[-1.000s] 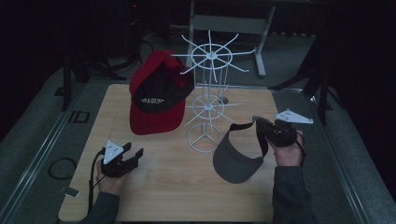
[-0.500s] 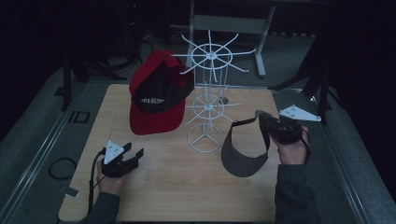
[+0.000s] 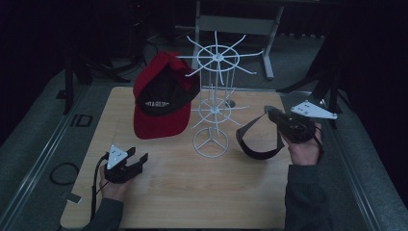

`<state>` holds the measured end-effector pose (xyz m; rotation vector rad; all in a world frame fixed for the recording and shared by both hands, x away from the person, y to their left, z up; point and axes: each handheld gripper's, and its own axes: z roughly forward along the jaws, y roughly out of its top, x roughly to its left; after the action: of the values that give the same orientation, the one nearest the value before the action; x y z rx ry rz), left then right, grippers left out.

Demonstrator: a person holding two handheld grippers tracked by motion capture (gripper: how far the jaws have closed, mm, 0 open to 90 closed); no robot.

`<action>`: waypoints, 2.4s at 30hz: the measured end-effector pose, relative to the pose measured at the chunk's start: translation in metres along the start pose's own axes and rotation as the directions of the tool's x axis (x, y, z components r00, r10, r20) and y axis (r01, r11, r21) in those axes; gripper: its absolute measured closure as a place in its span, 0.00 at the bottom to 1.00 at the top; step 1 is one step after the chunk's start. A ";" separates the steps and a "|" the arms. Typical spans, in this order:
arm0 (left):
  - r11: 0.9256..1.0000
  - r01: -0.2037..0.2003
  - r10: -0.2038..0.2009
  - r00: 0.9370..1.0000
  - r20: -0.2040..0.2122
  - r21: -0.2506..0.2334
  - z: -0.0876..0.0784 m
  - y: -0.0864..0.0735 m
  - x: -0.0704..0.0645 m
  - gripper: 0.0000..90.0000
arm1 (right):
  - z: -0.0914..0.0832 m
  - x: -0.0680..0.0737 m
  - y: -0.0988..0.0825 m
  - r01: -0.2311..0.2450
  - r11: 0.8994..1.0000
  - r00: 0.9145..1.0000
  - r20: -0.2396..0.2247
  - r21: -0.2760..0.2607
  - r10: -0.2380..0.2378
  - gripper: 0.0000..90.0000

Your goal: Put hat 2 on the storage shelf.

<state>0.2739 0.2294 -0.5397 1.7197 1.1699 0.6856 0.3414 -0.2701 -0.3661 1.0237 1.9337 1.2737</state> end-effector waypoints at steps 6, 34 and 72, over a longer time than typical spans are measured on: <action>1.000 0.000 0.000 1.000 0.001 0.000 0.000 0.000 0.000 0.48 | -0.004 -0.003 0.008 -0.001 1.000 1.000 0.006 -0.016 0.001 1.00; 1.000 0.004 -0.004 1.000 0.004 0.002 0.001 0.000 0.000 0.48 | -0.026 0.003 0.049 0.068 0.993 0.997 -0.035 -0.098 -0.072 0.99; 1.000 0.005 -0.005 1.000 0.002 -0.003 0.000 0.000 0.000 0.48 | -0.038 0.003 0.104 0.109 0.976 0.993 -0.020 -0.187 -0.114 0.99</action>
<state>0.2737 0.2293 -0.5395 1.7141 1.1706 0.6817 0.3381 -0.2603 -0.2557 0.7957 1.8282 1.3829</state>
